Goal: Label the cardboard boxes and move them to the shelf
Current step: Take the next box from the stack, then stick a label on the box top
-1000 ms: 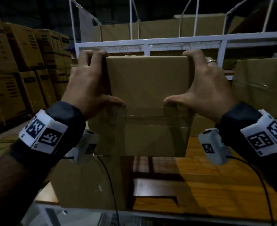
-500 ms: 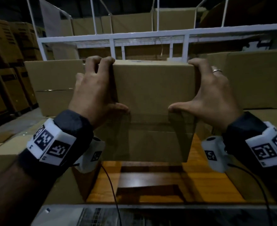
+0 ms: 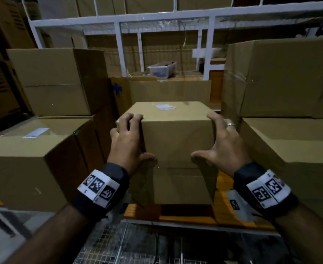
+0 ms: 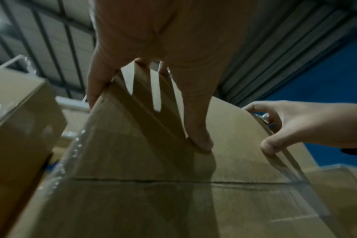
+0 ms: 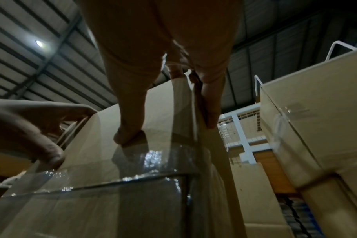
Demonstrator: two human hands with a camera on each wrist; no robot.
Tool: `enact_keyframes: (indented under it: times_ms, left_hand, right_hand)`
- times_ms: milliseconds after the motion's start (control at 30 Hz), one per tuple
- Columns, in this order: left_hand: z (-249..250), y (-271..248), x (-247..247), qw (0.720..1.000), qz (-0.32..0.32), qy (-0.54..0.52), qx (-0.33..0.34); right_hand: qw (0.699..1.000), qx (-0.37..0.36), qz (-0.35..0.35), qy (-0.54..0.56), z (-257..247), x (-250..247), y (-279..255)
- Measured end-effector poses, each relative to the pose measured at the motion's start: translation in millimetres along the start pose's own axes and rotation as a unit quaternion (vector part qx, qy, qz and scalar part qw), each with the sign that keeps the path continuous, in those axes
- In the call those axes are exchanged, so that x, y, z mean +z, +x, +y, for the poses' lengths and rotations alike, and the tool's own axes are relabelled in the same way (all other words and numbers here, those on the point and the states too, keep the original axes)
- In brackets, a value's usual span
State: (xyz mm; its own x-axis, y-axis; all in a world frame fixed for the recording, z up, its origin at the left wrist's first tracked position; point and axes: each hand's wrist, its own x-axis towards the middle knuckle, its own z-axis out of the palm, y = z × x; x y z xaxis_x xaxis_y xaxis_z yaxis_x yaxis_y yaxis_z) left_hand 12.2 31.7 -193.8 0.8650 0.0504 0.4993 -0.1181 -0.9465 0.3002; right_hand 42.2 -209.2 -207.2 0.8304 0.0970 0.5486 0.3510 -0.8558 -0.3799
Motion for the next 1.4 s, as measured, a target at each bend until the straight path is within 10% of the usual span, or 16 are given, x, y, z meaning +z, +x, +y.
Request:
enact_keyframes:
  times_ms: [500,1400]
  left_hand:
    - [-15,12,83,0.998,-0.044,-0.041,0.013]
    - [-18,19,39,0.978,-0.187,-0.026,0.086]
  right_hand:
    - [0.997,0.068,-0.026,-0.001,42,48,-5]
    - [0.992,0.012,-0.127,-0.018,67,7,-13]
